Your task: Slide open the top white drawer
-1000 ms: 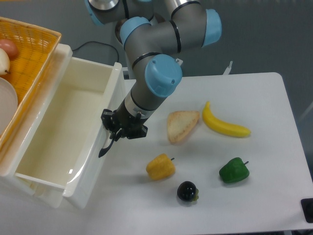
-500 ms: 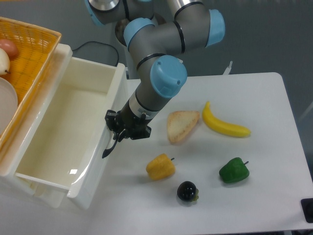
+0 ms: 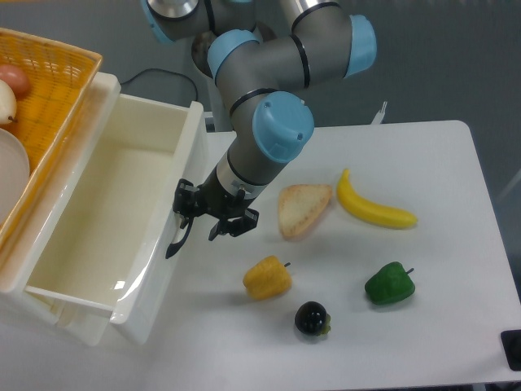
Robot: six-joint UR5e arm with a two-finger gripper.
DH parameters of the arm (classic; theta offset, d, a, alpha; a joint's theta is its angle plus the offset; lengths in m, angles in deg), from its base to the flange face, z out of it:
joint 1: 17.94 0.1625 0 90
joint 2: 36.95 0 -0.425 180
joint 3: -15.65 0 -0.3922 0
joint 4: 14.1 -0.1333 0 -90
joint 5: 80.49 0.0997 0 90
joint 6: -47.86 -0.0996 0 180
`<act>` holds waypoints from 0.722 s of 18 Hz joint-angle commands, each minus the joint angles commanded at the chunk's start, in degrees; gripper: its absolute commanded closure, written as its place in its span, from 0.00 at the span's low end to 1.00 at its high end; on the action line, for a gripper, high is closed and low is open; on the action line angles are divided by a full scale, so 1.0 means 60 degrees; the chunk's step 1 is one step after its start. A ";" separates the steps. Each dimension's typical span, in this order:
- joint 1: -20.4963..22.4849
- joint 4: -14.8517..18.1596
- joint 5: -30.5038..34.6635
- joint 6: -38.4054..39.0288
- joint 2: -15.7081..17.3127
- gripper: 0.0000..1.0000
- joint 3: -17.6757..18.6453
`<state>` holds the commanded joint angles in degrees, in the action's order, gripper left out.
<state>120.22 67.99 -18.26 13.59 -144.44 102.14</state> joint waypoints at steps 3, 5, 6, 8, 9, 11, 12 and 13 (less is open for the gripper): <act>0.0132 -0.0015 -0.0044 0.0000 0.0014 0.42 -0.0015; 0.0205 -0.0015 -0.0103 0.0000 0.0015 0.42 -0.0044; 0.0220 -0.0015 -0.0103 0.0000 0.0015 0.41 -0.0087; 0.0249 -0.0029 -0.0103 0.0000 0.0015 0.37 -0.0117; 0.0336 -0.0073 -0.0103 0.0000 0.0015 0.34 -0.0117; 0.0439 -0.0277 -0.0103 -0.0015 0.0015 0.31 -0.0117; 0.0570 -0.0322 -0.0103 -0.0029 0.0044 0.30 -0.0132; 0.0644 -0.0409 -0.0103 -0.0029 0.0044 0.29 -0.0146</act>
<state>124.09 65.53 -18.88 13.41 -144.18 101.26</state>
